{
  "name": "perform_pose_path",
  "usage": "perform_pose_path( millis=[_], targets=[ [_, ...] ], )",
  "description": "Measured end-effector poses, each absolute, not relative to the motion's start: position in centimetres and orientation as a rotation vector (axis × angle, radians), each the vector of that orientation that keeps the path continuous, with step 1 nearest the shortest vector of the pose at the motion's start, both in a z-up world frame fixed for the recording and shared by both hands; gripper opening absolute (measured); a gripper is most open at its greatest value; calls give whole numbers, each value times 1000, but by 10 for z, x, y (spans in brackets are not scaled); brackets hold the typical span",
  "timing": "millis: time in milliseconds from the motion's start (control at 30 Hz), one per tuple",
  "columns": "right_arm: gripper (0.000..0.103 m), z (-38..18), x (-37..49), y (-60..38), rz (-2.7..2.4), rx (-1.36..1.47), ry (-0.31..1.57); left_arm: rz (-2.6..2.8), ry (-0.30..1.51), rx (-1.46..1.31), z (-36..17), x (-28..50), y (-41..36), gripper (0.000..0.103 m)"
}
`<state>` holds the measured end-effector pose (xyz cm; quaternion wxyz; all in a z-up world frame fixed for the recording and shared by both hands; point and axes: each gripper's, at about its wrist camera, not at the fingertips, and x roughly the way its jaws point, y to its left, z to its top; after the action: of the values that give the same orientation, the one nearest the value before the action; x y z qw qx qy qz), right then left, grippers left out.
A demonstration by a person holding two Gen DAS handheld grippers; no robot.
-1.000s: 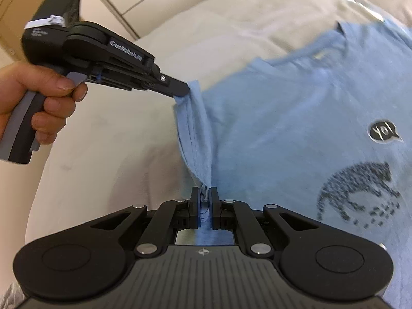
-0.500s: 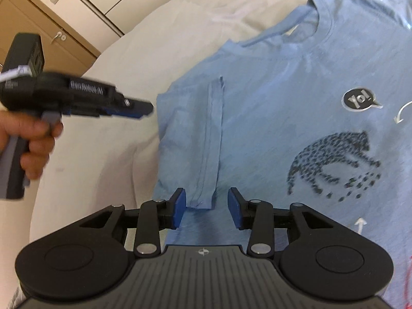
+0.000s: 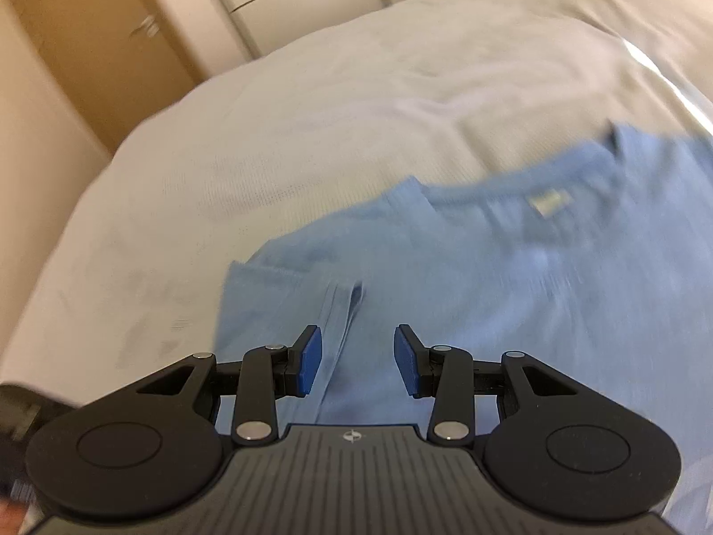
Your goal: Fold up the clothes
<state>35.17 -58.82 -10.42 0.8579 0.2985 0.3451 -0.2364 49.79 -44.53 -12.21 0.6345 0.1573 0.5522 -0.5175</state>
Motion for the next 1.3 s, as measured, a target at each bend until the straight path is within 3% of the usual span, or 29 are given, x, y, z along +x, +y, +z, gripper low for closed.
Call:
perform_pose_path(
  millis=[200,333,500,633,667,700,1100,1300],
  targets=[
    [39,-119,391,-615,-387,500,807,-1148,1292,285,-123,505,-431,11],
    [15,-118,402,-612,-318,467,838,-1128,1221,279,-104,525,-442,24],
    [7,-118,408,-613,-302,461,846,-1125,1161,278,-103,560,-487,26],
    [6,-117,408,-615,-293,459,843,-1135,1170,279,-117,572,-516,23],
    [6,-117,408,-615,-290,458,842,-1131,1169,274,-118,574,-518,15],
    [6,-116,408,-615,-287,457,841,-1127,1168,269,-119,575,-519,0],
    [5,-114,436,-616,-197,412,811,-1026,1177,122,-128,593,-488,3],
    [16,-114,422,-619,-243,436,796,-1051,1158,118,-127,600,-500,10]
  ],
)
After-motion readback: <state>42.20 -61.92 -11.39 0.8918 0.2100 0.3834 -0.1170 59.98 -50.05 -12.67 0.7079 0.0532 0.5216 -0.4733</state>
